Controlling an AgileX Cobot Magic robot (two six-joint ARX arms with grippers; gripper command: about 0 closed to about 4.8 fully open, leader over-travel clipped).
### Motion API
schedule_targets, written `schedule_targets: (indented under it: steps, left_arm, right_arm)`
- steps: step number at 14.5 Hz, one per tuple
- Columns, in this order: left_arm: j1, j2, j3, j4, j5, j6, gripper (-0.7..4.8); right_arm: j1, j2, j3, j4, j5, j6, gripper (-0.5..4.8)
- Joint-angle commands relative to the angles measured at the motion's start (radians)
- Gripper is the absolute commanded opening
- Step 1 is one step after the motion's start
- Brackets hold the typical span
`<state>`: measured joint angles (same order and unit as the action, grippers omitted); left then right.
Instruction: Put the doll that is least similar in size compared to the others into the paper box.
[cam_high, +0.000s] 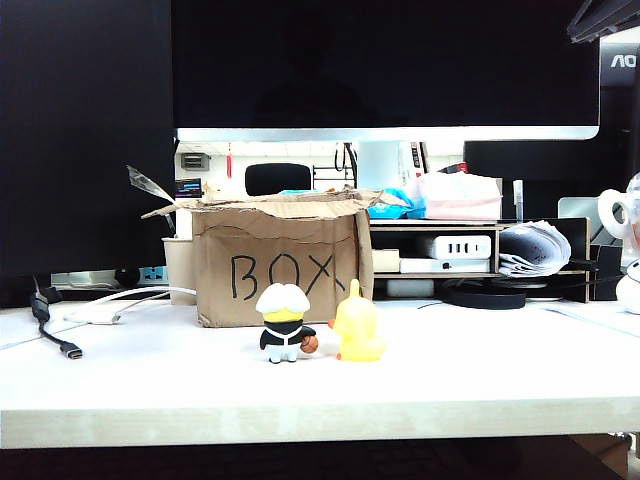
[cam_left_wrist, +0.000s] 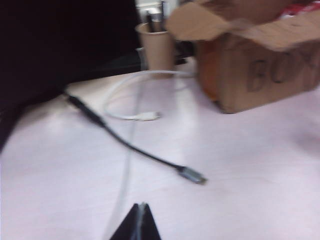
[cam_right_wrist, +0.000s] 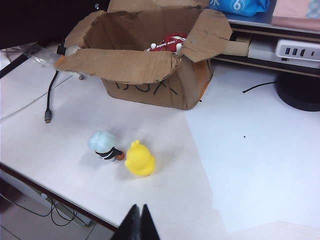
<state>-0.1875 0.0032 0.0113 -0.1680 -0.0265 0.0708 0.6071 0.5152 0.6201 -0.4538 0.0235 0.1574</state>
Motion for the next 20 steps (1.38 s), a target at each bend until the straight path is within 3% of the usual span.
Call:
schedule_targets:
  steps: [1,10,13,17,20]
  left_arm:
    - [0.053,0.000,-0.002,-0.007,0.004,0.001,-0.05]
    - [0.058,0.000,-0.002,0.175,0.004,0.000,-0.05]
    - [0.060,0.000,-0.002,0.176,0.004,0.000,-0.05]
    - [0.172,0.000,-0.002,0.140,0.003,0.000,-0.05]
    - [0.188,0.000,-0.002,0.140,0.002,0.000,-0.05]
  right_arm:
    - [0.000,-0.001,0.005,0.017,0.000,0.003,-0.04]
    - [0.000,-0.001,0.005,0.017,-0.001,0.003,-0.04]
    - [0.000,-0.001,0.005,0.017,0.000,0.003,-0.04]
    - [0.000,-0.001,0.005,0.029,0.001,0.003,-0.04]
    - [0.000,0.005,0.004,0.064,0.002,0.001,-0.04]
